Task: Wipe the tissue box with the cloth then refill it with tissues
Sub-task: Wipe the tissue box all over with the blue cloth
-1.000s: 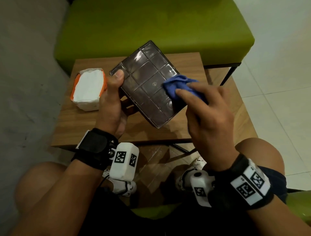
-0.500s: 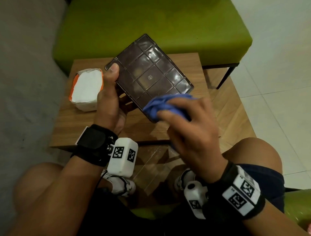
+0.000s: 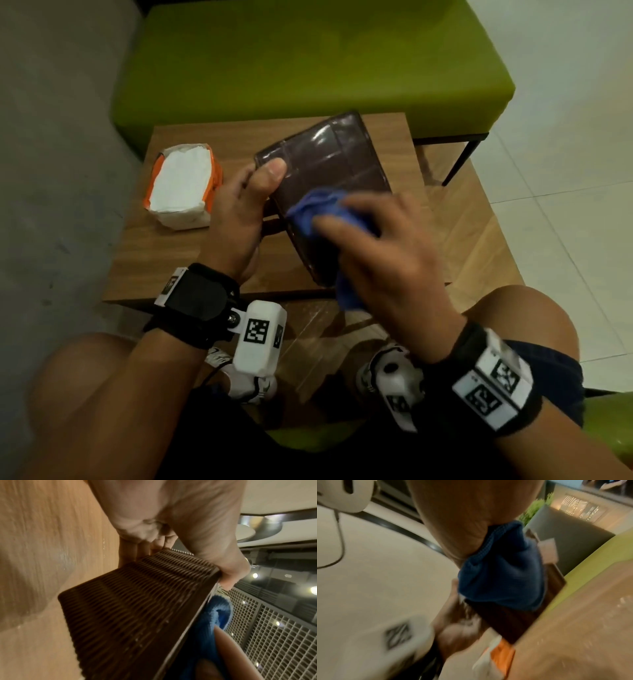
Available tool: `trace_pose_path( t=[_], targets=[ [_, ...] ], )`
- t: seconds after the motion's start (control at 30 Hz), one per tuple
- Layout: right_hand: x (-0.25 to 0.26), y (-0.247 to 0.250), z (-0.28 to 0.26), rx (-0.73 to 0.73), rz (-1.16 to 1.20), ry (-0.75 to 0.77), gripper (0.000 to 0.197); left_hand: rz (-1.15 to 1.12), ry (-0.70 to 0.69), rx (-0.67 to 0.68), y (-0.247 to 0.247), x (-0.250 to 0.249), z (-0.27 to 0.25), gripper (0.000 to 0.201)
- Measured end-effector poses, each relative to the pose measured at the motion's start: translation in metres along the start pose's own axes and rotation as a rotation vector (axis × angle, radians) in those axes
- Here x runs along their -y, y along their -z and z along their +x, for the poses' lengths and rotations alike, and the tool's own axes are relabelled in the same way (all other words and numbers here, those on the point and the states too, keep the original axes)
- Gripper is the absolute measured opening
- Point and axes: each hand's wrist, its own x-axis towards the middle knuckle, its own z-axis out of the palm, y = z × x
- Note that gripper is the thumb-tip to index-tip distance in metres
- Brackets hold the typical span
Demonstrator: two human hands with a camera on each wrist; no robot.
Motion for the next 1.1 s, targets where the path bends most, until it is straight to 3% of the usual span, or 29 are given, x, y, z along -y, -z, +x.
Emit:
trace_pose_path(
  t=[0.1, 0.17, 0.3, 0.5, 0.57, 0.7, 0.9, 1.1],
  targets=[
    [-0.014, 0.005, 0.024, -0.142, -0.036, -0.164, 0.029, 0.075, 0.008, 0.032, 0.001, 0.001, -0.002, 0.072],
    [-0.003, 0.001, 0.023, -0.119, -0.026, -0.127, 0.028, 0.063, 0.006, 0.013, 0.001, 0.001, 0.000, 0.071],
    [0.013, -0.006, 0.001, 0.116, 0.037, 0.074, 0.027, 0.007, -0.022, 0.003, 0.007, 0.001, 0.002, 0.075],
    [-0.003, -0.001, 0.035, -0.169, -0.002, -0.132, 0.027, 0.099, 0.003, 0.066, 0.003, 0.005, -0.004, 0.064],
    [0.009, -0.004, 0.027, -0.120, -0.021, -0.098, 0.026, 0.083, -0.010, 0.053, 0.004, 0.003, -0.002, 0.059],
    [0.013, -0.010, -0.012, 0.078, -0.003, -0.052, 0.025, 0.069, -0.026, 0.013, 0.014, 0.004, 0.000, 0.074],
    [-0.005, -0.002, 0.013, -0.177, -0.044, -0.209, 0.027, 0.082, -0.025, 0.020, 0.012, 0.003, -0.002, 0.076],
    [0.005, -0.009, -0.011, -0.076, -0.041, -0.189, 0.017, 0.005, -0.003, -0.019, 0.019, 0.004, -0.002, 0.072]
  ],
)
